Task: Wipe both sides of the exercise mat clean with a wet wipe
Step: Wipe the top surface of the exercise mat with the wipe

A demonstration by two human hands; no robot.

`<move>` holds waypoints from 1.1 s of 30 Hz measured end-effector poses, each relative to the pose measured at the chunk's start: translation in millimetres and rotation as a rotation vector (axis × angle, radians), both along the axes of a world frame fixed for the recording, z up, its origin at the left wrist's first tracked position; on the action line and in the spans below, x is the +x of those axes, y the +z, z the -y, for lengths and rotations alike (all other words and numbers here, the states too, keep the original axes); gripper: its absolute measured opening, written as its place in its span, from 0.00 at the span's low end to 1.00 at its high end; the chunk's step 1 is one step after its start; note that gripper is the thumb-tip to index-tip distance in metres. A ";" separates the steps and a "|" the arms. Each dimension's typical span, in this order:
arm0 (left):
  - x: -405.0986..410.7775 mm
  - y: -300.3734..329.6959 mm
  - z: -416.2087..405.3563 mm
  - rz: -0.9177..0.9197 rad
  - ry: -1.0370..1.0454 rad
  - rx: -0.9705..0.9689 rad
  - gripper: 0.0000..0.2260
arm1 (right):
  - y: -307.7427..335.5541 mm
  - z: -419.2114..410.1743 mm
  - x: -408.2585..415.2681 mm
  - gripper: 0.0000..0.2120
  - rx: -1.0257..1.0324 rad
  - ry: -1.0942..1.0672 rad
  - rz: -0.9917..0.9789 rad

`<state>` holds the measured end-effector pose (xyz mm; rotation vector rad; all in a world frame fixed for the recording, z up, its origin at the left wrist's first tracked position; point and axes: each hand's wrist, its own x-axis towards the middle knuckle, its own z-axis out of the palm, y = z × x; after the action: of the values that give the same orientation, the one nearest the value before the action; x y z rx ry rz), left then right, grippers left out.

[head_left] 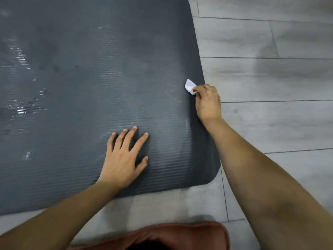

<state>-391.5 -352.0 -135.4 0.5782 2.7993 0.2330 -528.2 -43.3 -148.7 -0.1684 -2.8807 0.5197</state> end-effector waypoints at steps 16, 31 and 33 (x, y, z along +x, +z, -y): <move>46.2 9.7 86.5 0.073 0.215 0.190 0.28 | 13.2 261.5 196.7 0.08 -0.177 0.311 0.087; -73.5 -19.5 156.8 -0.156 0.254 0.083 0.28 | -8.5 239.8 82.3 0.10 -0.120 -0.031 -0.106; -102.8 -25.8 157.1 -0.189 0.273 0.109 0.27 | -4.9 294.2 77.6 0.10 -0.044 0.313 -0.091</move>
<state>-494.3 -509.1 -161.2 0.2485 3.0615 0.4076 -450.6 -337.5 -153.6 0.2965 -2.8191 0.6266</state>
